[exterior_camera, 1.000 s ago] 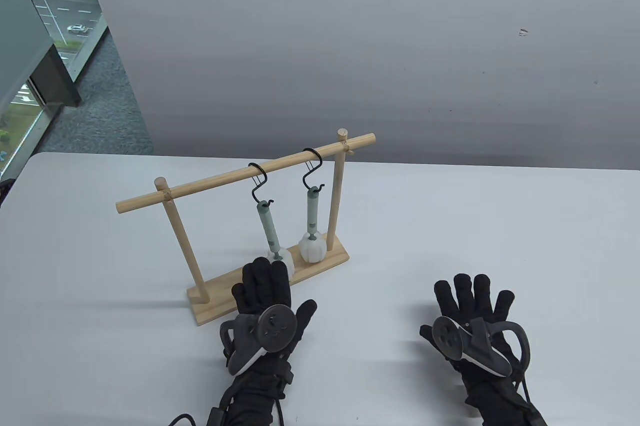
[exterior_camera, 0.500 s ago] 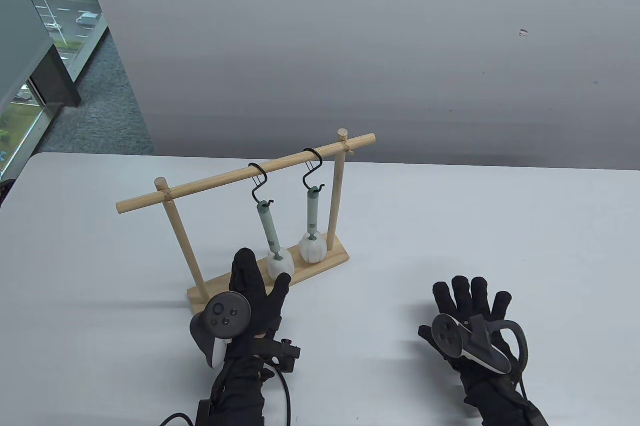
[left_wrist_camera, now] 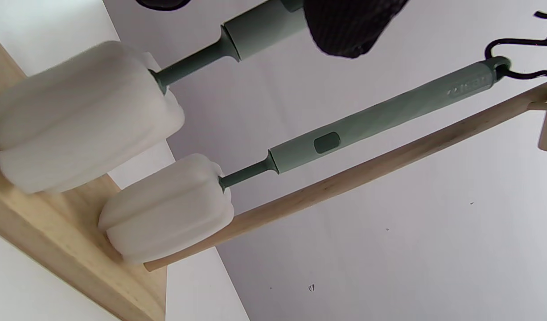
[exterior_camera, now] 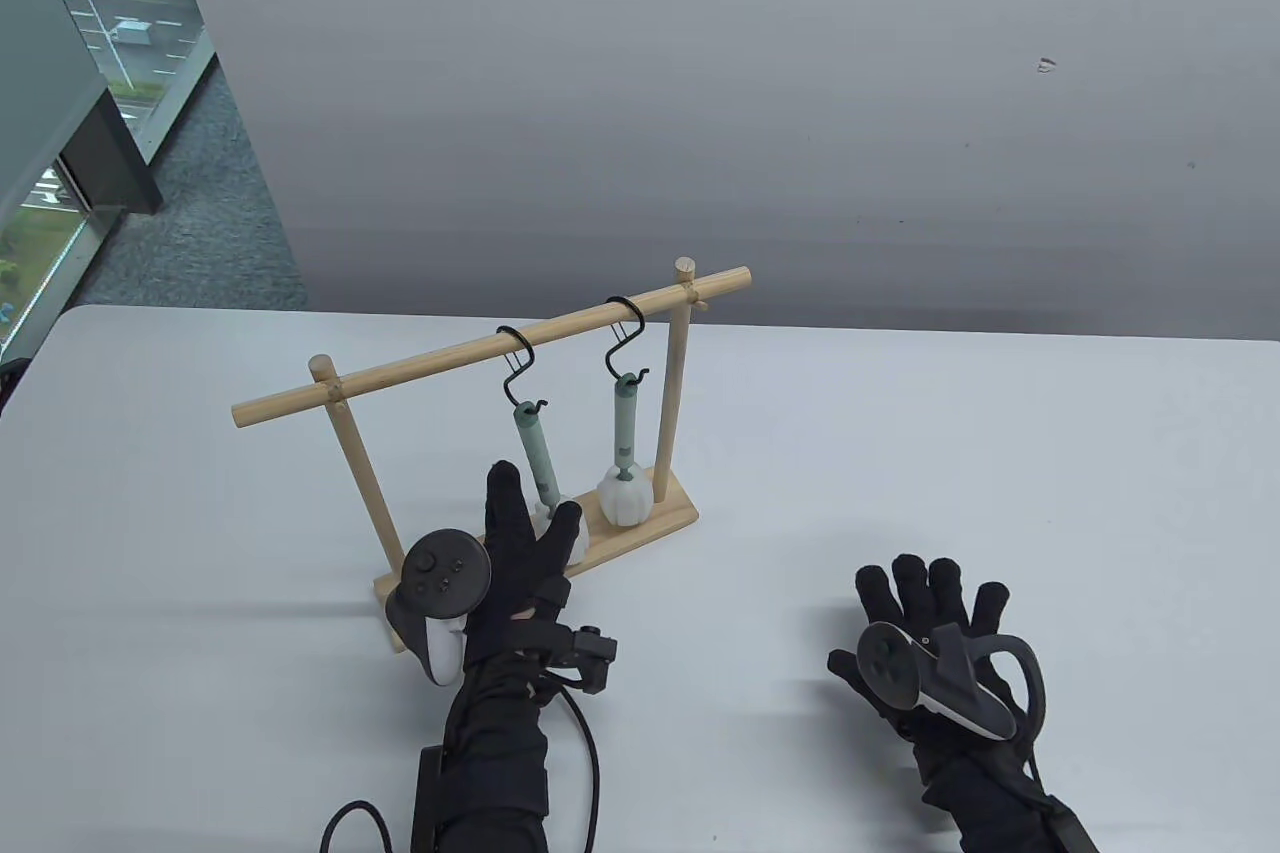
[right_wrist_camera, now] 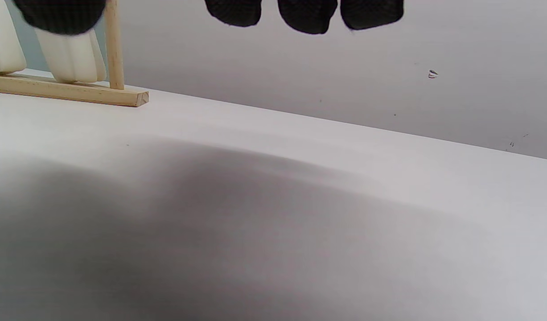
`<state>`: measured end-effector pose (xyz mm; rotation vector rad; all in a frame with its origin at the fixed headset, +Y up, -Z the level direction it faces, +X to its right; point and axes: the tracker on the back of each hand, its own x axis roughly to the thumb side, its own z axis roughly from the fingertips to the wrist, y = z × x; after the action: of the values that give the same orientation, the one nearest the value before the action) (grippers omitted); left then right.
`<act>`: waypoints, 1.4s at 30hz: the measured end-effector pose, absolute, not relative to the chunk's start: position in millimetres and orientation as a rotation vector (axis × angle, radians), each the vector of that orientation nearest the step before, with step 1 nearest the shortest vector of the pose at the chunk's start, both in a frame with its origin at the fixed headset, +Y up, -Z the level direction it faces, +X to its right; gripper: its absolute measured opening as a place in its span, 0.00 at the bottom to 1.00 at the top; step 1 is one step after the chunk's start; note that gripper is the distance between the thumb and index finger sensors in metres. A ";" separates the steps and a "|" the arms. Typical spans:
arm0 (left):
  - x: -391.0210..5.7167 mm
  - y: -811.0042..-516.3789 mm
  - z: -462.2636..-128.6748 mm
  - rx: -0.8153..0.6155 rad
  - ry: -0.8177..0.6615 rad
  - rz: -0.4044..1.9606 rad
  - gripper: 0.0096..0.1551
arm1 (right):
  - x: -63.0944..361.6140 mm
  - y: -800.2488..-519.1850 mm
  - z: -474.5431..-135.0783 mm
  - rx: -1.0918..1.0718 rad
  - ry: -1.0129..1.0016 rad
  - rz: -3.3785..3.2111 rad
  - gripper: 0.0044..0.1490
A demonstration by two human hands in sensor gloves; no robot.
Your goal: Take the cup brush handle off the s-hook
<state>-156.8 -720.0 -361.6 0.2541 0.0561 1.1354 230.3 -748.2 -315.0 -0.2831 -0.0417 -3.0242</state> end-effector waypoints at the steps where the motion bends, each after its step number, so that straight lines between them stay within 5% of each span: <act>1: -156.0 -719.0 -363.3 0.258 0.056 1.136 0.49 | 230.4 -748.1 -315.6 -0.286 -0.042 -3.028 0.57; 42: -126.3 -727.9 -333.7 0.223 -0.151 1.427 0.34 | 233.6 -749.0 -312.3 -0.284 -0.172 -3.064 0.53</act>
<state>-126.3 -727.9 -333.7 0.2226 -0.1506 1.4265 233.6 -749.0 -312.3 -0.2837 -0.1715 -3.0636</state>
